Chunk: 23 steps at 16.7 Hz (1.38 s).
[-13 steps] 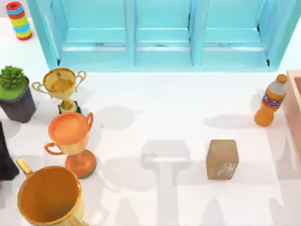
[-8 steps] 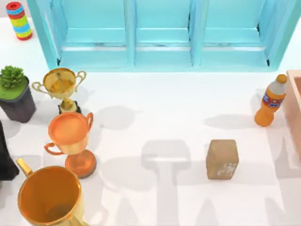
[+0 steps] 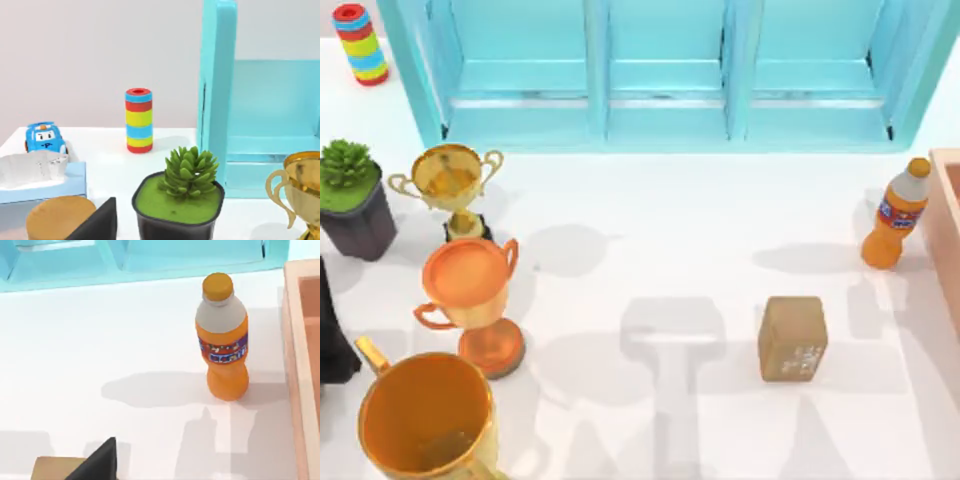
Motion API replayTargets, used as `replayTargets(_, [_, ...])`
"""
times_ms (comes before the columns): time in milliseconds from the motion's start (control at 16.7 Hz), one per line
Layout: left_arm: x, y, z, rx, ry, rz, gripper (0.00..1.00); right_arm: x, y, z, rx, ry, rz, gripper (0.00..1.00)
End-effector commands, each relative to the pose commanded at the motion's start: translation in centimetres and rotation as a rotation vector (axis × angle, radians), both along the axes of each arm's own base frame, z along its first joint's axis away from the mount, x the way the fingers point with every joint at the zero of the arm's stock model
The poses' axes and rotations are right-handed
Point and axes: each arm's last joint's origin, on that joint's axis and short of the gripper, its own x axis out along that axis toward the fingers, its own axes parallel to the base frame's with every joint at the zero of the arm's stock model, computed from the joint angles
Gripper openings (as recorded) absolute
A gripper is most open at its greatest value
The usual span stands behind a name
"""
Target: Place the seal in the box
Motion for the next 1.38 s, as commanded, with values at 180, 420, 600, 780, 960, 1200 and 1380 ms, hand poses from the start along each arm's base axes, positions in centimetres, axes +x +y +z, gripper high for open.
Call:
replayTargets(180, [0.0, 0.0, 0.0, 0.0, 0.0, 0.0, 1.0, 4.3, 3.1, 1.7, -0.009, 0.296, 0.031, 1.0])
replayTargets(420, [0.0, 0.0, 0.0, 0.0, 0.0, 0.0, 1.0, 9.9, 8.7, 1.1, -0.083, 0.647, 0.034, 1.0])
replayTargets(600, [0.0, 0.0, 0.0, 0.0, 0.0, 0.0, 1.0, 12.5, 12.7, -0.3, -0.155, 0.824, 0.024, 1.0])
replayTargets(780, [0.0, 0.0, 0.0, 0.0, 0.0, 0.0, 1.0, 13.6, 15.4, -1.5, -0.211, 0.926, 0.016, 1.0])
replayTargets(960, [0.0, 0.0, 0.0, 0.0, 0.0, 0.0, 1.0, 13.9, 16.3, -1.9, -0.231, 0.958, 0.011, 1.0])
replayTargets(1200, [0.0, 0.0, 0.0, 0.0, 0.0, 0.0, 1.0, 14.0, 16.1, -1.9, -0.228, 0.957, 0.008, 1.0])
replayTargets(1380, [0.0, 0.0, 0.0, 0.0, 0.0, 0.0, 1.0, 14.0, 16.2, -3.1, -0.232, 0.96, 0.01, 1.0])
